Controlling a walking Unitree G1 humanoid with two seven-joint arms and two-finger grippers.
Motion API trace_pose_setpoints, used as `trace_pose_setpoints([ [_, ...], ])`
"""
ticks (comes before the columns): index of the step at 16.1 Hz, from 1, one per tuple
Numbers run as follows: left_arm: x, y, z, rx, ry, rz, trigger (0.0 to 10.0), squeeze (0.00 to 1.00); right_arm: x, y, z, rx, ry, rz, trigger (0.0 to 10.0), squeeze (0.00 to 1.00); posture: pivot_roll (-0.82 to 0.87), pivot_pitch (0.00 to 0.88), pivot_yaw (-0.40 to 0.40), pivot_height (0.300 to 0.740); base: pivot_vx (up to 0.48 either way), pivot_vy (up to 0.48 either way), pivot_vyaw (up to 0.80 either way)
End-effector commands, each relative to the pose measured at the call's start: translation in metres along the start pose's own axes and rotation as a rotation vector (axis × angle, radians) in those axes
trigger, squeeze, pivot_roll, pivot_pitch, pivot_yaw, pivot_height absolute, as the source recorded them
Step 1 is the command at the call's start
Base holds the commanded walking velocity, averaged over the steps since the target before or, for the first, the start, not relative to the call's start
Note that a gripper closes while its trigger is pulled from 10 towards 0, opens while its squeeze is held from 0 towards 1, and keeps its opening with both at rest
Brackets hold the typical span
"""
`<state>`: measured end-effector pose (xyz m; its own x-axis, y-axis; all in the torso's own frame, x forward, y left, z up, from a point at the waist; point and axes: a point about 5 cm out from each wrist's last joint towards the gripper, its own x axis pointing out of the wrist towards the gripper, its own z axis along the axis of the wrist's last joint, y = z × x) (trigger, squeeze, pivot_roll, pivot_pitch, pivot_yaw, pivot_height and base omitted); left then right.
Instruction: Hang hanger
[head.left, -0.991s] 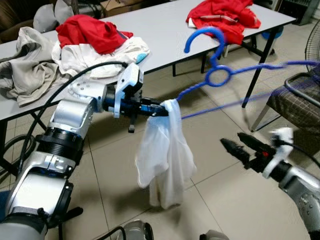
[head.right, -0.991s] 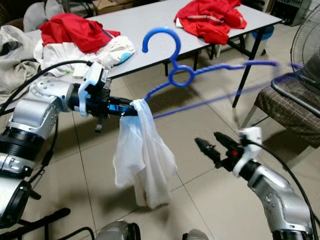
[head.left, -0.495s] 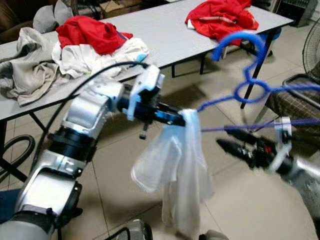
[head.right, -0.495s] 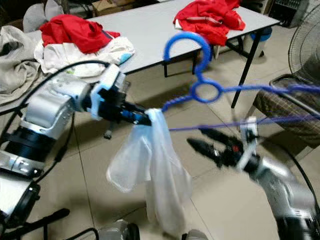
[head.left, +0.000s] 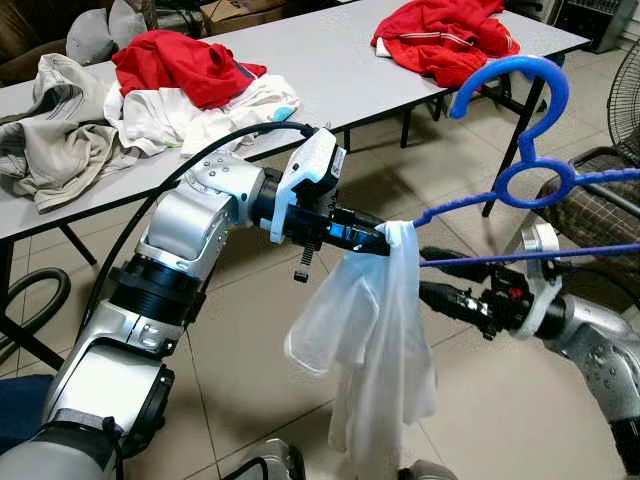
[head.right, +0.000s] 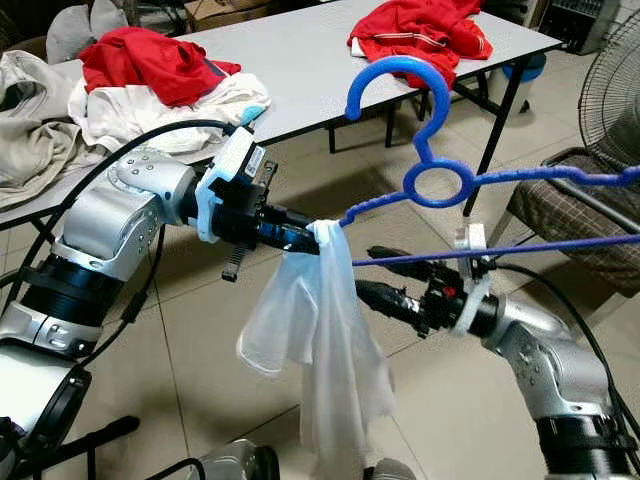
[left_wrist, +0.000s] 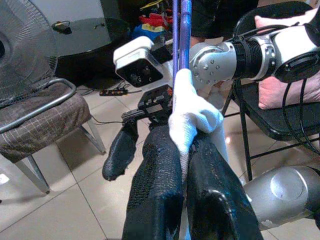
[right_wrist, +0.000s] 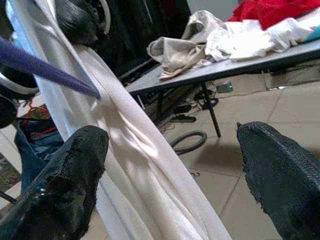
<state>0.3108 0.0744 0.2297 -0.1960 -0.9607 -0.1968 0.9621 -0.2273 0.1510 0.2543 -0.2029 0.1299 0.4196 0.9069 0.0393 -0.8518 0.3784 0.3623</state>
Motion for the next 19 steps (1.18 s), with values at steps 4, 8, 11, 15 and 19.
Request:
trace_pose_setpoints([
  [4, 0.000, 0.003, 0.012, 0.047, -0.005, 0.016, 0.0, 0.00, 0.008, -0.003, -0.013, -0.015, 0.102, -0.005, 10.0, 0.00, -0.13, 0.000, 0.095, 0.740, 0.000, 0.000, 0.00],
  [8, 0.002, 0.000, 0.032, 0.085, -0.072, -0.004, 0.0, 0.00, 0.009, -0.028, -0.039, 0.035, 0.223, -0.229, 10.0, 0.00, -0.13, 0.000, 0.098, 0.740, 0.000, 0.000, 0.00],
  [11, 0.001, 0.001, 0.041, 0.107, -0.098, 0.012, 0.0, 0.00, 0.007, -0.023, -0.067, 0.099, 0.333, -0.192, 10.0, 0.00, -0.12, 0.000, 0.096, 0.740, 0.000, 0.000, 0.00],
  [15, -0.001, 0.003, 0.038, 0.103, -0.081, 0.043, 0.0, 0.00, 0.003, -0.020, -0.072, 0.106, 0.281, -0.194, 10.0, 0.00, -0.12, 0.000, 0.095, 0.740, 0.000, 0.000, 0.00],
  [19, -0.001, 0.006, 0.029, 0.095, -0.048, 0.077, 0.0, 0.00, 0.002, -0.014, -0.046, 0.036, 0.175, -0.132, 10.0, 0.00, -0.13, 0.000, 0.098, 0.740, 0.000, 0.000, 0.00],
])
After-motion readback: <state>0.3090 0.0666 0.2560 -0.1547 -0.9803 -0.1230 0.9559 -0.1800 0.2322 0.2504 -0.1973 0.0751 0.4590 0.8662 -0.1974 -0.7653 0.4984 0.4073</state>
